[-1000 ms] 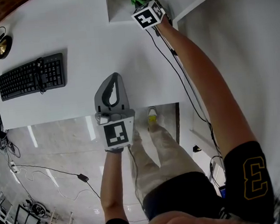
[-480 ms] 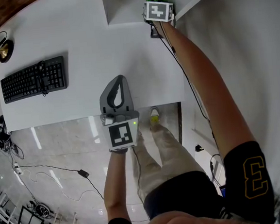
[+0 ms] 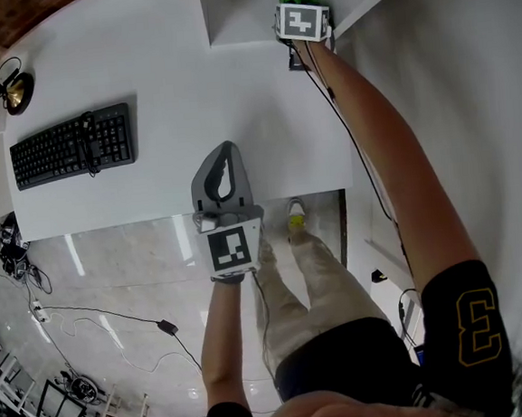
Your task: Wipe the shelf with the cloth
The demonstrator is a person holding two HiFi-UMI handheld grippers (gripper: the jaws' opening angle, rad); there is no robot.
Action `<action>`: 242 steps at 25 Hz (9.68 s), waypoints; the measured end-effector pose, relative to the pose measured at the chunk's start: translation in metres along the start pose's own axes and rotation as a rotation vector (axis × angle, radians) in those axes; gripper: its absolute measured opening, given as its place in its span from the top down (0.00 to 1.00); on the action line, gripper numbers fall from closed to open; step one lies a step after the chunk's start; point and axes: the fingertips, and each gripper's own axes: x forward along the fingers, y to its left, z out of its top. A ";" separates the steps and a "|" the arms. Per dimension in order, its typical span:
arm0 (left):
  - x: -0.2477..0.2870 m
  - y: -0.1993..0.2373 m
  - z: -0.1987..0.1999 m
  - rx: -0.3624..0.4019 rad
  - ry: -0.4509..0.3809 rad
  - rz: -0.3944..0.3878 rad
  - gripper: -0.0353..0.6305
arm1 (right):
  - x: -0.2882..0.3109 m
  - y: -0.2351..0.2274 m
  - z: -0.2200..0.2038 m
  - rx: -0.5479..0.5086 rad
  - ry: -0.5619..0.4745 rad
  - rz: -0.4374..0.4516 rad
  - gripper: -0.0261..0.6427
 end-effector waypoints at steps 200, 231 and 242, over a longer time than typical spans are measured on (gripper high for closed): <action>-0.124 0.003 0.309 0.208 -0.156 -0.102 0.92 | -0.555 0.021 0.148 -0.123 -0.683 0.354 0.90; -0.146 -0.052 0.318 0.193 -0.203 -0.202 0.92 | -0.615 0.010 0.165 -0.191 -0.739 0.462 0.90; -0.153 -0.069 0.296 0.195 -0.180 -0.259 0.92 | -0.628 0.003 0.156 -0.198 -0.746 0.422 0.90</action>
